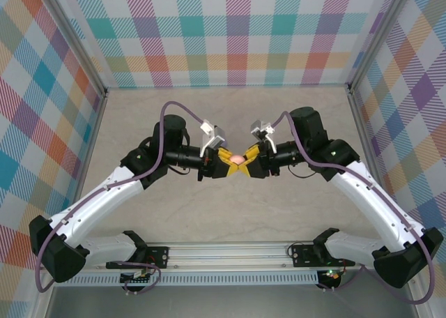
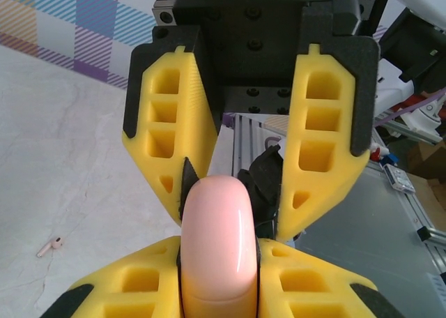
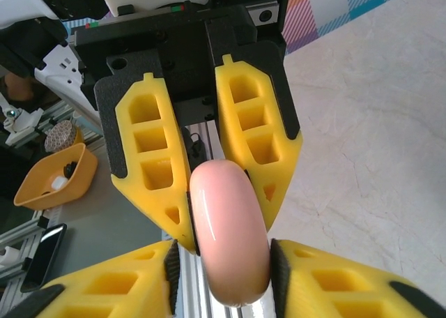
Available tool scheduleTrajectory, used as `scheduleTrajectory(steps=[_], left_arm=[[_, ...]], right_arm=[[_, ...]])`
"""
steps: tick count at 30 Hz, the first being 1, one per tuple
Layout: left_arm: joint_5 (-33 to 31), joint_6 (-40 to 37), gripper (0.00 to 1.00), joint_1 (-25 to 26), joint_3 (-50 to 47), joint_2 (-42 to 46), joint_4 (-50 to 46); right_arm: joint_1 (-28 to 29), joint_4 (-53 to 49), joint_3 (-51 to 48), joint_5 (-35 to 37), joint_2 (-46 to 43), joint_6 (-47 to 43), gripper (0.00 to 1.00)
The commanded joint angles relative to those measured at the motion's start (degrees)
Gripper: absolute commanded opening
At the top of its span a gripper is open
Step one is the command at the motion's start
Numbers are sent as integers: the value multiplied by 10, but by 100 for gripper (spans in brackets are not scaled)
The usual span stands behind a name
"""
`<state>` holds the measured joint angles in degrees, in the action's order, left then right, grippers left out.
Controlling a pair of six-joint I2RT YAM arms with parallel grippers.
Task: Insert wireless bluetooth earbuds into charging case
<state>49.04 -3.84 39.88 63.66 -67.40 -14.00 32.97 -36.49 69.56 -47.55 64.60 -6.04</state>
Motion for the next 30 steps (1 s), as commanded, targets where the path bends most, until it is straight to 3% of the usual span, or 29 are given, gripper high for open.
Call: scheduleTrajectory(steps=[1, 6, 9, 21, 30], left_arm=[[18, 5, 4, -5, 16, -2, -14], [21, 2, 5, -5, 20, -6, -15], [22, 0, 11, -5, 21, -5, -14], [31, 2, 32, -5, 15, -3, -14], [33, 21, 35, -5, 6, -5, 14]], right_arm=[[-2, -6, 17, -29, 2, -16, 31], [-3, -2, 18, -18, 0, -13, 18], [-3, 8, 12, -2, -7, -6, 15], [-15, 52, -6, -1, -26, 33, 13], [-18, 70, -15, -3, -33, 43, 13]])
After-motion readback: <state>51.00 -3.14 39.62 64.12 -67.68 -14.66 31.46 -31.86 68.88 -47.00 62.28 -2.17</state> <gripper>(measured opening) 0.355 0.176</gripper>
